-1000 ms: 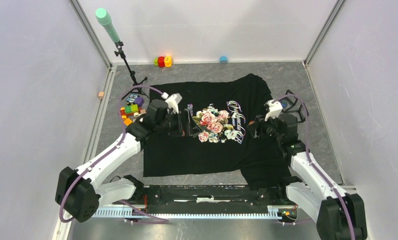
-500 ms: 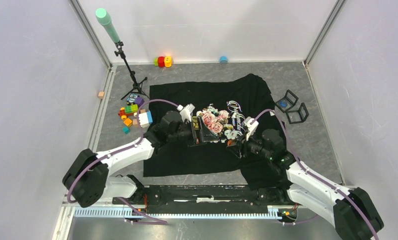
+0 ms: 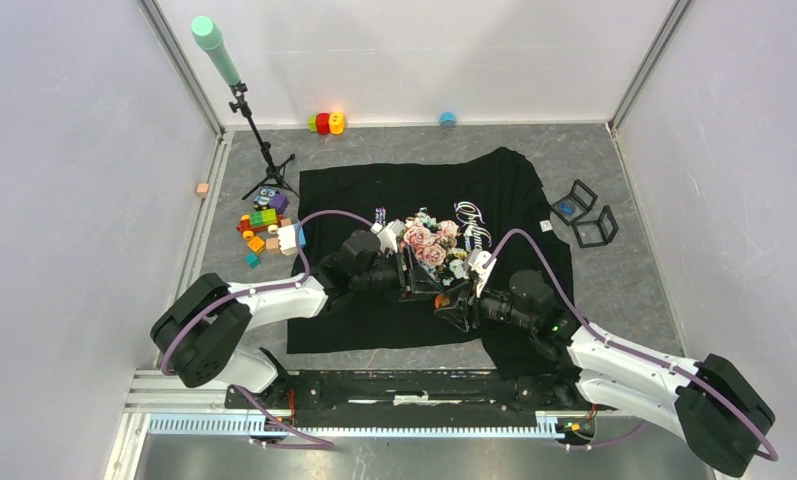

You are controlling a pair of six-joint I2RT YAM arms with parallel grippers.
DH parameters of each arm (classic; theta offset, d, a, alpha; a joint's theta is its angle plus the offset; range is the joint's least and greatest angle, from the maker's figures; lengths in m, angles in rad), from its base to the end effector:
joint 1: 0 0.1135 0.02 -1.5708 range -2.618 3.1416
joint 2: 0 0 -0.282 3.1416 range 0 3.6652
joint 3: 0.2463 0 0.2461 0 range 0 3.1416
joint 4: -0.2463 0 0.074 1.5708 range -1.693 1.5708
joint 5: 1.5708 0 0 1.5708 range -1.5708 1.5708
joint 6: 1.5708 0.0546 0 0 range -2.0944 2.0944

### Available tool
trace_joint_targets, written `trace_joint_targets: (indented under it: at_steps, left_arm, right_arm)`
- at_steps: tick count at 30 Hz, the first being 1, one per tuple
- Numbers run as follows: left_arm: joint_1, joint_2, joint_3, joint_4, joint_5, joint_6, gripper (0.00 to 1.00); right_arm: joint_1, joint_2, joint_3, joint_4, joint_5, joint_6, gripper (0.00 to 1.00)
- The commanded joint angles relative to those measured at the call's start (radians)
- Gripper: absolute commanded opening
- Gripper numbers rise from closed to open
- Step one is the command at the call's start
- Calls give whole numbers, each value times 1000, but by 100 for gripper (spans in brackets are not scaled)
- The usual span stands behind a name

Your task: Pin the brooch onto the clothing

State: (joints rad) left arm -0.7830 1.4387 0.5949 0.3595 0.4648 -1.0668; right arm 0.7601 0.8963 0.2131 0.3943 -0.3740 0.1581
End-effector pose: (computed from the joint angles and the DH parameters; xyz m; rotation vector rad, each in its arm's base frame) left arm 0.1918 -0.2254 0.1974 0.0002 2.4239 -1.4989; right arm 0.1214 0.1430 0.1941 -0.8358 1.7698 0.9694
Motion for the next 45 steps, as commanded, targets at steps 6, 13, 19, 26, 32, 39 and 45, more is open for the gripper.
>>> trace_joint_targets:
  at_steps: [6,13,19,26,32,39,45]
  left_arm:
    - [-7,-14,-8,48,16,-30,42]
    - [-10,-25,-21,15,-3,-20,41]
    - [-20,-25,-20,4,-2,-16,36]
    - [-30,-22,-18,-6,-5,-15,30]
    - [-40,-23,-16,-5,-6,-18,23]
    - [-45,-30,-14,-15,-8,-21,3]
    - [-44,-60,50,-153,-49,18,2]
  right_arm:
    - [31,47,20,86,30,-5,37]
    - [42,59,24,92,41,-7,36]
    - [46,56,23,89,46,-9,35]
    - [47,53,22,87,53,-9,35]
    - [49,56,20,84,57,-8,34]
    - [50,42,14,73,93,-5,44]
    - [51,1,44,-3,148,-40,79]
